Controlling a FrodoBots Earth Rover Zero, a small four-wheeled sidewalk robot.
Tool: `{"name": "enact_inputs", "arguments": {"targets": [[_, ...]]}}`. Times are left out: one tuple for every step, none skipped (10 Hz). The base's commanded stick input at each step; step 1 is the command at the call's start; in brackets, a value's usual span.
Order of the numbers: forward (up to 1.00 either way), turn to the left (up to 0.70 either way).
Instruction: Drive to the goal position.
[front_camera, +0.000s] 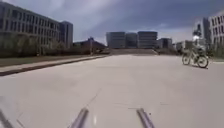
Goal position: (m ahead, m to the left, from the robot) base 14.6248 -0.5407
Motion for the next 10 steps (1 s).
{"name": "enact_inputs", "arguments": {"targets": [[1.0, 0.0], [1.0, 0.0], [1.0, 0.0], [1.0, 0.0], [1.0, 0.0], [1.0, 0.0], [1.0, 0.0], [1.0, 0.0], [1.0, 0.0], [1.0, 0.0]]}}
